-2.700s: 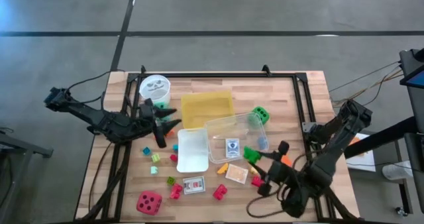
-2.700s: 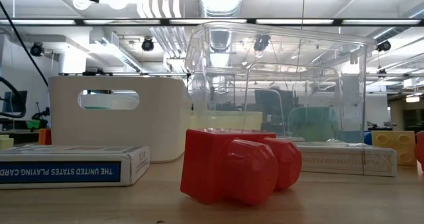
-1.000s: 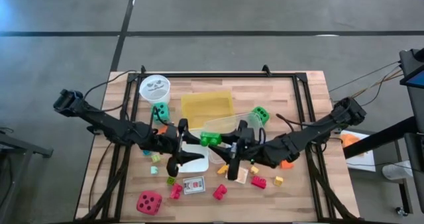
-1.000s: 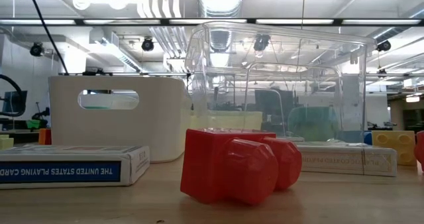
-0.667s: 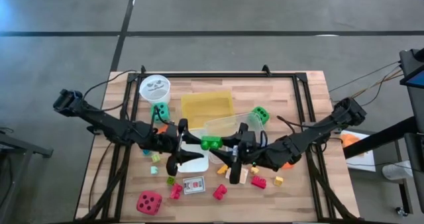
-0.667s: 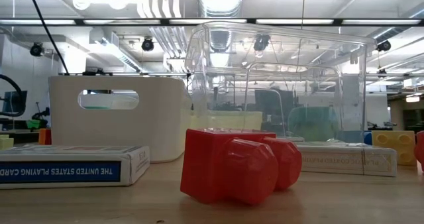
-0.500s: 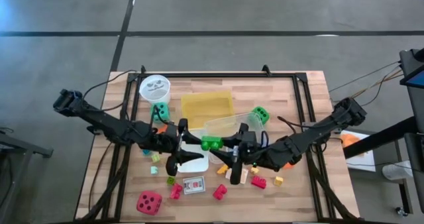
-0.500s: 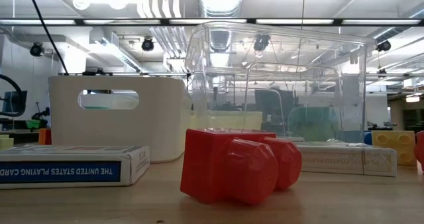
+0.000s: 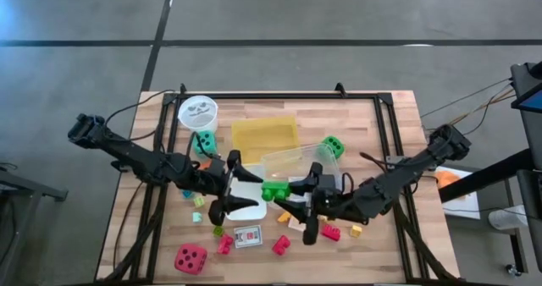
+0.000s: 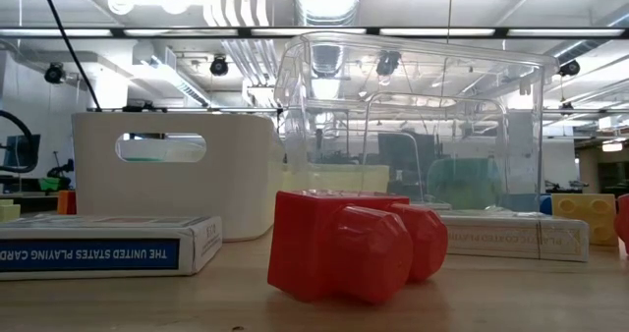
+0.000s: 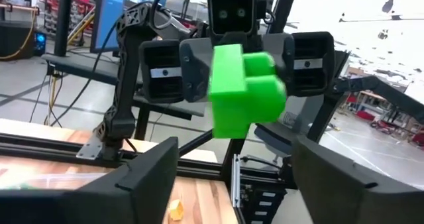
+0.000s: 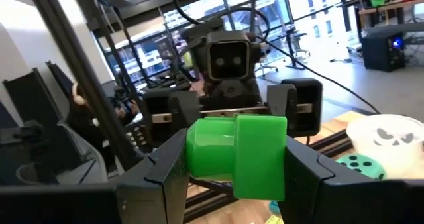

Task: Pick & Place Toys
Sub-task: Put the green game piece into the yellow bin

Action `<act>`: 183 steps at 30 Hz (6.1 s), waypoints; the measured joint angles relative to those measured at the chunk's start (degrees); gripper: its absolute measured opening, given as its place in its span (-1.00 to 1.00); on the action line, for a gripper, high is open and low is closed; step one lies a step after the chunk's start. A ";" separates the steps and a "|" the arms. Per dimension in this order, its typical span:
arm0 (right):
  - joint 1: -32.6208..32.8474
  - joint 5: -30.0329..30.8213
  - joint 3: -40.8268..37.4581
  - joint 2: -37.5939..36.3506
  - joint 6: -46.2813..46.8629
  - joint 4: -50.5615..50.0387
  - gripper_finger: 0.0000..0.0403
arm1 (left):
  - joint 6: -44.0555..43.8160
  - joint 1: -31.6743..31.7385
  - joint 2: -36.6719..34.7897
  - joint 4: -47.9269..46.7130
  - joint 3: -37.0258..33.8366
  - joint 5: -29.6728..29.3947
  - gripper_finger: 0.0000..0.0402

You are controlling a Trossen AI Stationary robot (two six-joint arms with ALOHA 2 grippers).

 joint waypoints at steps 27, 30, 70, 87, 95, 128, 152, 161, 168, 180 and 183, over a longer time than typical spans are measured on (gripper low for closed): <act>-0.81 0.39 -0.27 0.15 0.25 1.30 -0.20 | 2.26 0.43 4.97 11.85 -0.12 -3.23 0.96; -0.81 0.20 -0.39 0.15 0.43 1.30 -0.20 | 3.15 0.42 5.13 12.91 -0.12 -3.04 0.96; -2.73 -4.50 -1.14 1.64 -0.80 5.43 -0.20 | 3.19 0.66 5.35 12.18 0.63 -1.70 0.22; -2.64 -4.73 -1.16 1.57 -1.36 4.56 -0.12 | 2.80 0.70 5.33 11.40 0.59 2.16 -0.23; -2.50 -5.05 -1.16 1.46 -4.12 4.07 0.15 | 1.80 0.70 4.79 8.96 0.59 2.89 -0.23; 3.67 2.04 -1.18 0.17 19.15 -34.00 0.27 | -20.29 5.39 -6.23 -46.22 0.63 -20.48 -0.23; 11.10 11.13 -1.16 -1.51 24.35 -39.51 0.27 | -15.65 39.91 6.25 -55.38 3.26 -0.81 -0.23; 11.53 10.99 -1.16 -1.52 24.29 -39.60 0.27 | -5.66 40.17 16.06 -57.46 6.64 2.81 -0.23; 11.63 10.71 -1.20 -1.52 24.34 -40.53 0.27 | -1.22 40.17 21.15 -58.78 6.64 4.96 -0.23; 11.63 10.62 -1.74 -1.44 24.45 -40.84 0.27 | -0.03 41.35 24.55 -56.18 6.58 5.48 -0.23; 11.63 10.56 -1.86 -1.44 24.28 -40.90 0.27 | -0.22 41.38 24.55 -55.81 6.58 5.58 -0.23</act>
